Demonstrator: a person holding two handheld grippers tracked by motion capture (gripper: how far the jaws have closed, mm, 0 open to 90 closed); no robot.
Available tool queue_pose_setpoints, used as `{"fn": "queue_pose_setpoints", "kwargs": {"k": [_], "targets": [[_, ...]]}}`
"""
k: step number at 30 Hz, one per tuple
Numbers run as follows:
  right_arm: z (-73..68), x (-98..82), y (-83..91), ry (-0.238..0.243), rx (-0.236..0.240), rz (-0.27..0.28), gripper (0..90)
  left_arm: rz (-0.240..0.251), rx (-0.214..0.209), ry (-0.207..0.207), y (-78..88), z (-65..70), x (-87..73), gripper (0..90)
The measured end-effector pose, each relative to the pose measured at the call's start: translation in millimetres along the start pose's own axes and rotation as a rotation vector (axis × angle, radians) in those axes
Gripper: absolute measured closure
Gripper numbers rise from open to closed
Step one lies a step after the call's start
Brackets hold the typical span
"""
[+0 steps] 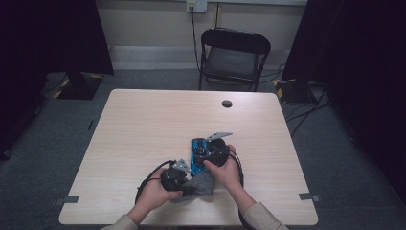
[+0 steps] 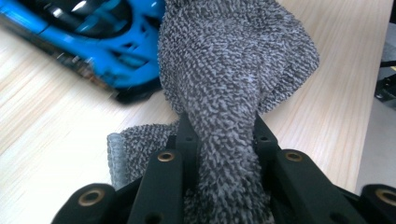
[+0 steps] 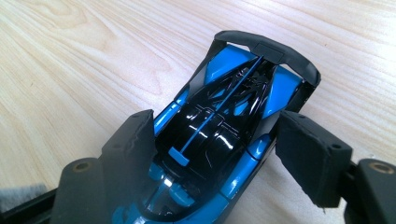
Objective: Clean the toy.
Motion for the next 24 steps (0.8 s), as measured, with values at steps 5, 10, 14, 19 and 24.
{"fn": "queue_pose_setpoints", "kwargs": {"k": [5,10,14,19,24], "targets": [[-0.3,-1.1,0.1,-0.006,0.003,0.006,28.7,-0.001,0.019,0.034,9.4,-11.9,-9.8,72.2],[-0.5,-1.4,0.0,0.000,-0.006,0.006,28.6,0.006,0.046,0.086,19.0,-27.9,-19.3,72.3],[-0.9,-1.4,-0.1,0.001,-0.008,0.006,28.5,0.004,0.064,0.096,25.2,-32.4,-24.1,72.3],[-1.5,-2.1,0.2,-0.001,-0.006,0.003,28.5,0.011,0.045,0.087,29.7,-26.1,-23.1,72.4],[-0.8,-2.4,0.0,-0.006,-0.001,0.002,28.4,0.008,-0.013,-0.016,19.7,10.8,-5.0,72.3]]}}
Point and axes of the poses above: each handheld gripper's, and its own axes: y roughly backward along the jaws, x roughly out of its top, z roughly to its right, the point moved 10 cm from there along -y, roughly forward along the jaws, and after that the axes turned 7 degrees about -z, right-handed, at the moved point
